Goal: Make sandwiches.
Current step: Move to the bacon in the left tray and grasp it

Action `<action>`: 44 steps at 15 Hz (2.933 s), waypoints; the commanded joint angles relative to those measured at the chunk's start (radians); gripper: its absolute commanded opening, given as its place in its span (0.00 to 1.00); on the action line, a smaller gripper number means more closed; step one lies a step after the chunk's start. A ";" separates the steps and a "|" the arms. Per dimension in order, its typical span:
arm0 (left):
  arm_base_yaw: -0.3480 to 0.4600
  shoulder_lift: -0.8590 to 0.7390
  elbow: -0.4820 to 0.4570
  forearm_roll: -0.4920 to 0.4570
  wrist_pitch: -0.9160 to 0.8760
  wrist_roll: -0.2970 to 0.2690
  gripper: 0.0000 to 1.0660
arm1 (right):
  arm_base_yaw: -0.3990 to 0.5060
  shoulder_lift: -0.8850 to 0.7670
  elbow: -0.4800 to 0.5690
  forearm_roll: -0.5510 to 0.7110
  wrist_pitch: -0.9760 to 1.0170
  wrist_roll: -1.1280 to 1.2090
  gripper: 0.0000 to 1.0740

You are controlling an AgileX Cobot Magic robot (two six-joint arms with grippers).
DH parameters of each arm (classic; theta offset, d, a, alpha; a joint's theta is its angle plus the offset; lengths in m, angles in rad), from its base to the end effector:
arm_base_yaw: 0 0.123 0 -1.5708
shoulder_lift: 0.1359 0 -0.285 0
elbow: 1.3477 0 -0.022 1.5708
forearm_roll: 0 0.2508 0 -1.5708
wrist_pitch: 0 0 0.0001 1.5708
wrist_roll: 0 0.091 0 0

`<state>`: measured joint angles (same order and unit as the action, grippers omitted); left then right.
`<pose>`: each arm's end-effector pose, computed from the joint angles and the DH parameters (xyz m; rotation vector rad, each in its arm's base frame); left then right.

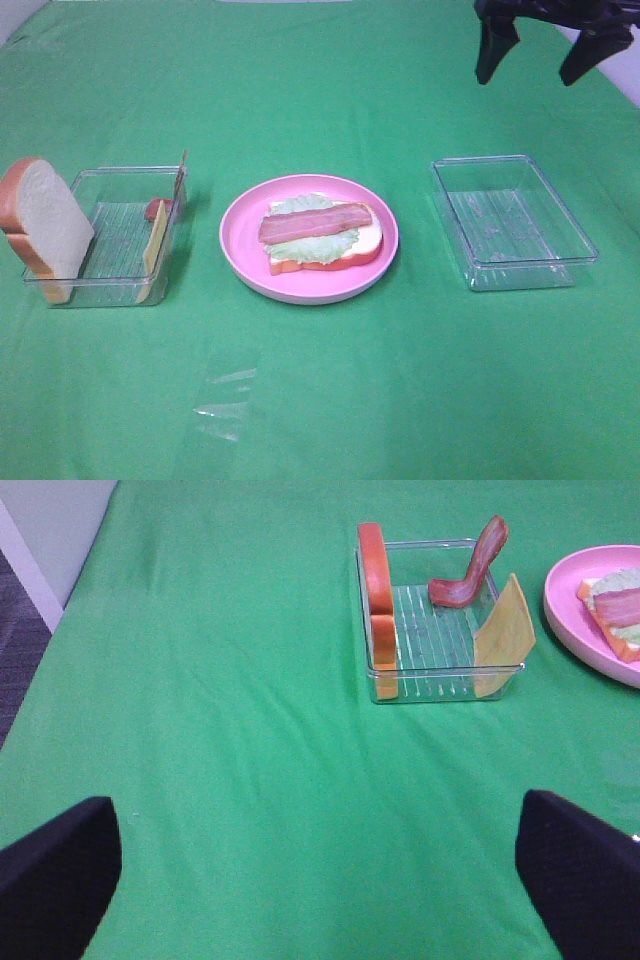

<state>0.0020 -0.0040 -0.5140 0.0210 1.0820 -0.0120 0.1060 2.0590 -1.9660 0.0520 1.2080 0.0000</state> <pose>-0.0080 0.0017 0.2794 -0.0158 2.0474 0.0189 0.4462 0.0519 0.2896 -0.1341 2.7830 0.0989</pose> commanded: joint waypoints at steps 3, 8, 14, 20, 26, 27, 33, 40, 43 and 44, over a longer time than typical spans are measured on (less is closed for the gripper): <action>-0.006 -0.020 -0.001 0.001 -0.011 0.002 0.94 | -0.029 -0.286 0.402 -0.009 0.097 0.009 0.85; -0.006 -0.015 -0.001 0.001 -0.011 0.002 0.94 | -0.027 -0.743 0.915 -0.002 -0.098 0.009 0.85; -0.006 -0.015 -0.001 0.001 -0.011 0.002 0.94 | -0.027 -1.408 1.307 -0.002 -0.100 0.008 0.85; -0.006 -0.015 -0.001 0.001 -0.011 0.000 0.94 | -0.027 -1.848 1.440 0.000 -0.082 0.008 0.85; -0.006 -0.015 -0.001 0.001 -0.011 0.000 0.94 | -0.027 -2.093 1.513 0.023 -0.100 -0.052 0.85; -0.006 -0.015 -0.001 0.000 -0.011 0.000 0.94 | -0.027 -2.094 1.513 0.024 -0.100 -0.052 0.85; -0.006 -0.011 -0.001 0.013 -0.012 0.000 0.94 | -0.028 -2.093 1.513 0.030 -0.100 -0.055 0.85; -0.006 0.185 -0.026 0.012 -0.016 0.012 0.92 | -0.084 -2.093 1.513 0.042 -0.101 -0.055 0.85; -0.006 0.400 -0.221 0.011 0.071 0.026 0.92 | -0.084 -2.093 1.513 0.042 -0.101 -0.055 0.85; -0.006 0.446 -0.259 0.011 0.094 0.026 0.92 | -0.084 -2.093 1.513 0.042 -0.101 -0.055 0.85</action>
<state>0.0020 0.4370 -0.7620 0.0340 1.1680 0.0100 0.0280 -0.0020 -0.4540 0.0880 1.1100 -0.0400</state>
